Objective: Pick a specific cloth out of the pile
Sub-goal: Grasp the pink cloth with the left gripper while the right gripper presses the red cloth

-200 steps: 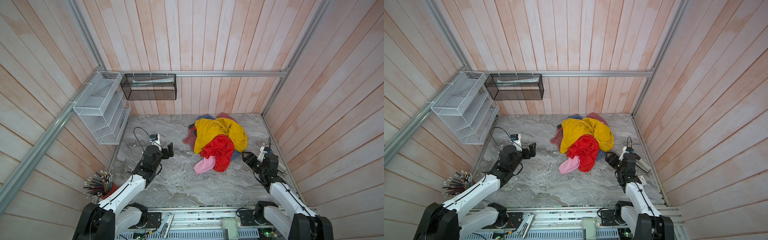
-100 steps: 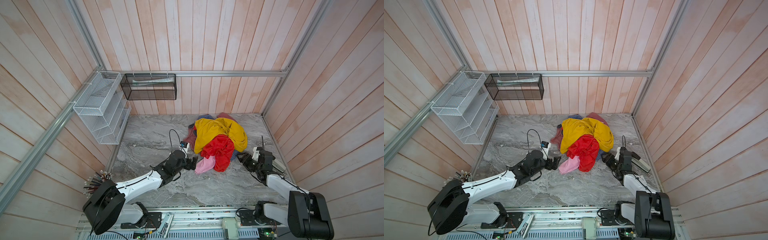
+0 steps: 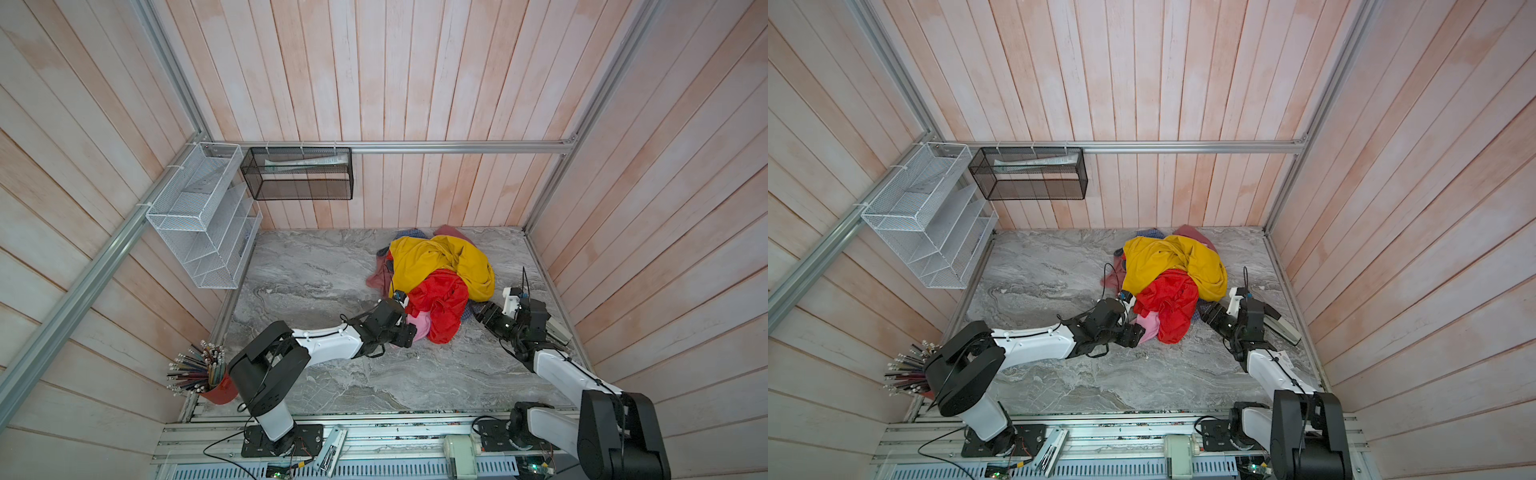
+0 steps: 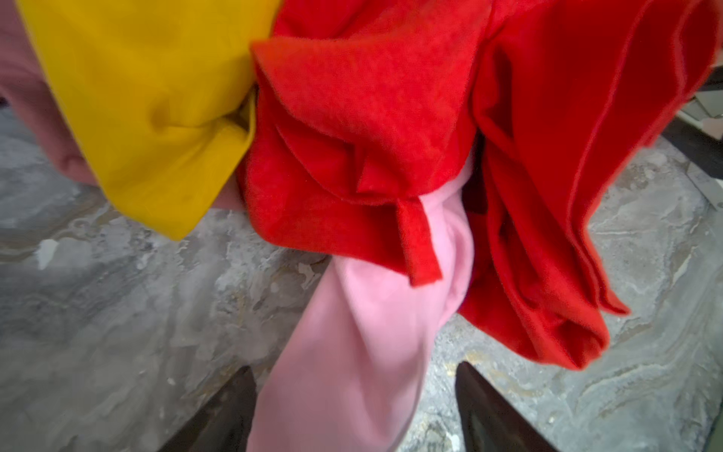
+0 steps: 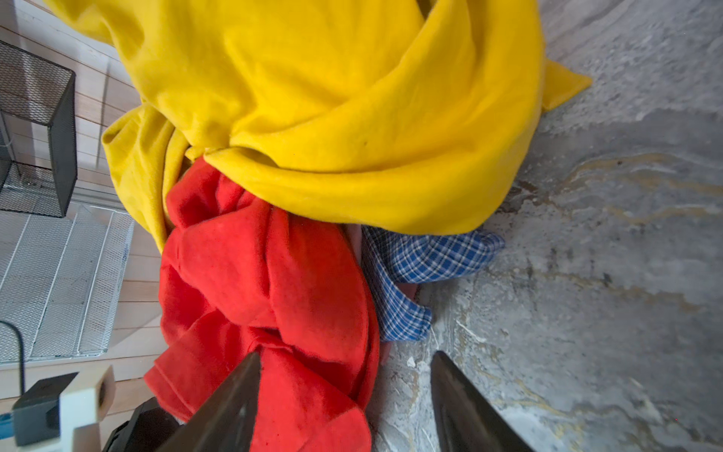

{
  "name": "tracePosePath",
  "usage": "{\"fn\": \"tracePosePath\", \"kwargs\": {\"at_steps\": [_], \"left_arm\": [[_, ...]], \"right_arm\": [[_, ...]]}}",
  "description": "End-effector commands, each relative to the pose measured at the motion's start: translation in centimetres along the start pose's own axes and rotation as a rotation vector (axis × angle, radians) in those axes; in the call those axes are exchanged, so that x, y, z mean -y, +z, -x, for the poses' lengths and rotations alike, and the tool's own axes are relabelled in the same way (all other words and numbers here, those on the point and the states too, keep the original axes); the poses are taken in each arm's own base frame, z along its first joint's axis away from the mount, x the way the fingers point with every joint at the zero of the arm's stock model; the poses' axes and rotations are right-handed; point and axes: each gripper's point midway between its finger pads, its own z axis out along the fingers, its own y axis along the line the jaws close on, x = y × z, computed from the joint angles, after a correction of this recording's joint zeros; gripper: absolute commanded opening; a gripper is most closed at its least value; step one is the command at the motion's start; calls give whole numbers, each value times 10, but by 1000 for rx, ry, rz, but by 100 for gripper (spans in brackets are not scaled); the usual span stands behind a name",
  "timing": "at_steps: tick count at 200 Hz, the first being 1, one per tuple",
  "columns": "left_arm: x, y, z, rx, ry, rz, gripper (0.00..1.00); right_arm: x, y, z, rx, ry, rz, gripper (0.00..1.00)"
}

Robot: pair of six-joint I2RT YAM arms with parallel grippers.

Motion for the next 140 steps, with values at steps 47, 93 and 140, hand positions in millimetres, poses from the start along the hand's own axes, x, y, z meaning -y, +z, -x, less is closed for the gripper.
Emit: {"fn": "tracePosePath", "kwargs": {"at_steps": [47, 93, 140], "left_arm": [[13, 14, -1, -71, 0, -24, 22], [21, -5, 40, 12, 31, -4, 0], [36, -22, 81, 61, 62, -3, 0]], "right_arm": [[-50, -11, 4, -18, -157, 202, 72], [-88, -18, -17, -116, -294, 361, 72], [-120, -21, -41, -214, -390, 492, 70]]}}
